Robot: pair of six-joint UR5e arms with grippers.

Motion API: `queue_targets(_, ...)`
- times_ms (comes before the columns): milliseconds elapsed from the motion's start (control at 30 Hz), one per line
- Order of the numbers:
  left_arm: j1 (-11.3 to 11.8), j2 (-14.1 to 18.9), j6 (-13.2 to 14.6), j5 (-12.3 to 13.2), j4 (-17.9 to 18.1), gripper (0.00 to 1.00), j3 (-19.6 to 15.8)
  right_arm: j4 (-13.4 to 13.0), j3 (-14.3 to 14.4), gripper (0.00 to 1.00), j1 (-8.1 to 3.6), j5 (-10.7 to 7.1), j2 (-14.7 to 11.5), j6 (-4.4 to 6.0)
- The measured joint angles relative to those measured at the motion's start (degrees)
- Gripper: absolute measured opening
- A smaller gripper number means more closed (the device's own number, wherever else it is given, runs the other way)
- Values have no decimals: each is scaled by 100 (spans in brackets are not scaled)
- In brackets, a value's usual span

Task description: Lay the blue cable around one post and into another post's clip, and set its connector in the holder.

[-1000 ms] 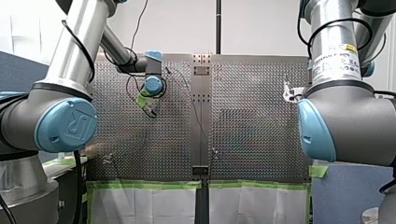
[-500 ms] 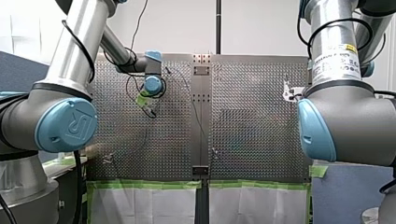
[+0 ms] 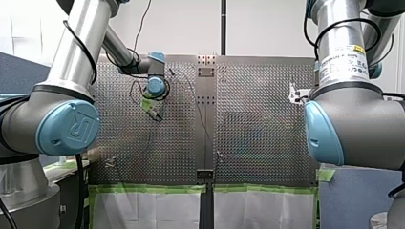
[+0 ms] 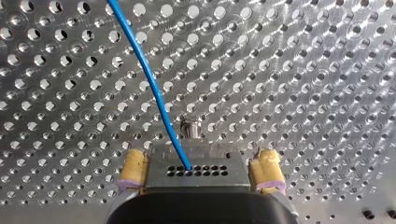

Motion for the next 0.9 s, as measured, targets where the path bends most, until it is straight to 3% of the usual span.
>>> queue_targets(233, -2, 18, -368, 283, -196, 100, 0, 6, 1, 99, 1, 1, 0, -9)
queue_targets(633, -88, 239, -944, 367, -468, 100, -52, 13, 0, 99, 7, 9, 1, -18)
queue_targets(900, -136, 511, -925, 391, -486, 100, -329, 15, 1, 99, 12, 9, 1, -18)
